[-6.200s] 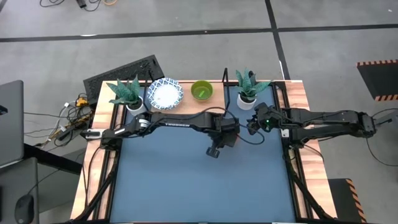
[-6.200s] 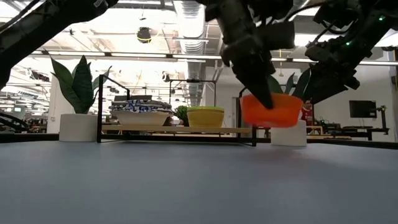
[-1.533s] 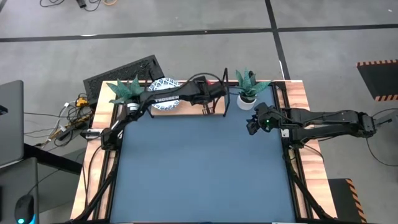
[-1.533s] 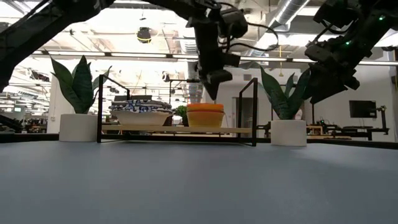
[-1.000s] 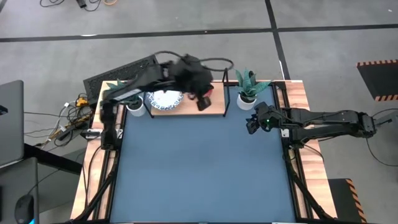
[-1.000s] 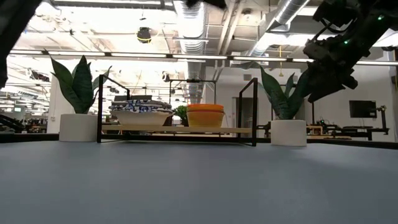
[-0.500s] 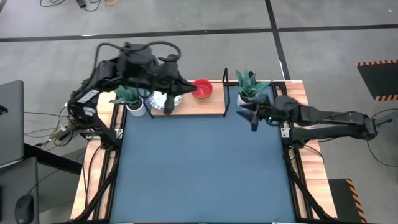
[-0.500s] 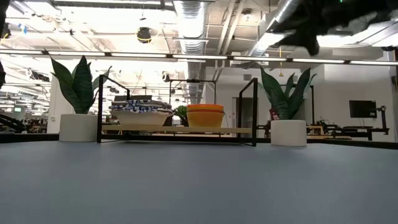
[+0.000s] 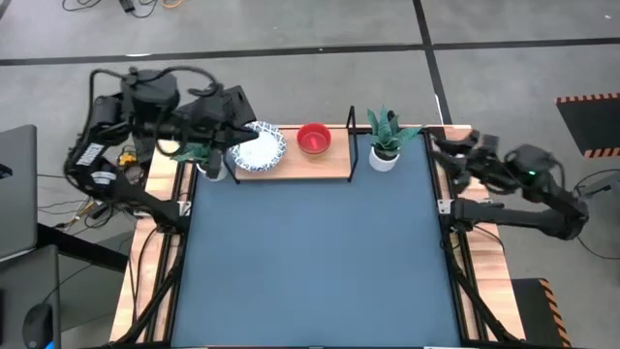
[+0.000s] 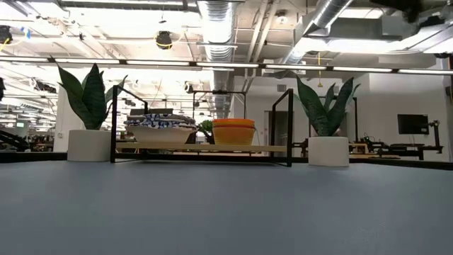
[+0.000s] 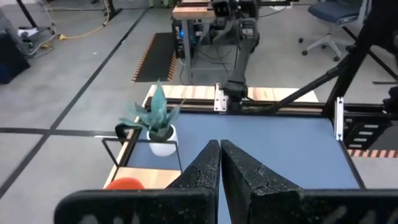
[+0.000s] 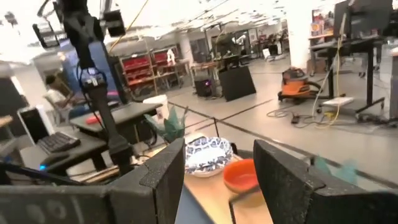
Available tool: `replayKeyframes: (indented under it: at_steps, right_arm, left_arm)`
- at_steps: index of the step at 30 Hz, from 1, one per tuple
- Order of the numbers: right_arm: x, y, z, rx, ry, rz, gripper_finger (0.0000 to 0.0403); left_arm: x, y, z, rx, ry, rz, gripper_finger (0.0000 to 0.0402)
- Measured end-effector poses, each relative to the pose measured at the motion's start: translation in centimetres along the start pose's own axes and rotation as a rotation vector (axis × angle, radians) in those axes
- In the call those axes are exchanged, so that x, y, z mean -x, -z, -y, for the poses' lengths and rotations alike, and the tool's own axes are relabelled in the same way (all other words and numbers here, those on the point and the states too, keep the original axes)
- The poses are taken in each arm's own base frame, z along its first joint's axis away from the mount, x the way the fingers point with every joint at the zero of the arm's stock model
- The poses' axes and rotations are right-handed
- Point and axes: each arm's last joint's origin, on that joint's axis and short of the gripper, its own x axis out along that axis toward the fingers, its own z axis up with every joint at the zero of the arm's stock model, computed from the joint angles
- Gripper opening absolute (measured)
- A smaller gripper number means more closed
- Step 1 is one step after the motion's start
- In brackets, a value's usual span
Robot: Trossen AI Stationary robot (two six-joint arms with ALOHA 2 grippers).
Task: Place and stack bowls onto a shelf
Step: Return to Home Position
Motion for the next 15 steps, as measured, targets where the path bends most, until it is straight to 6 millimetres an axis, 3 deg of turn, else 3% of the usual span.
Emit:
replayKeyframes:
  at_steps: [3, 7, 13, 15]
  right_arm:
    - [2.4, 0.8, 0.8, -0.039, 0.014, 0.031, 0.0215]
    - [4.5, 2.0, 1.5, -0.059, 0.004, 0.114, 0.0215]
    - [2.7, 3.9, 1.4, -0.037, 0.013, 0.039, 0.0215]
    - [1.7, 5.6, 1.4, -0.017, 0.001, -0.04, 0.0215]
  left_arm:
    - [0.7, 1.7, 0.0, 0.001, -0.017, 0.014, 0.0]
    - [0.5, 5.7, 0.1, 0.013, -0.033, 0.063, 0.0]
    - [-0.1, 14.2, 0.3, 0.11, -0.097, 0.158, 0.0]
    - [-0.3, 17.1, 0.3, 0.155, -0.106, 0.189, 0.0]
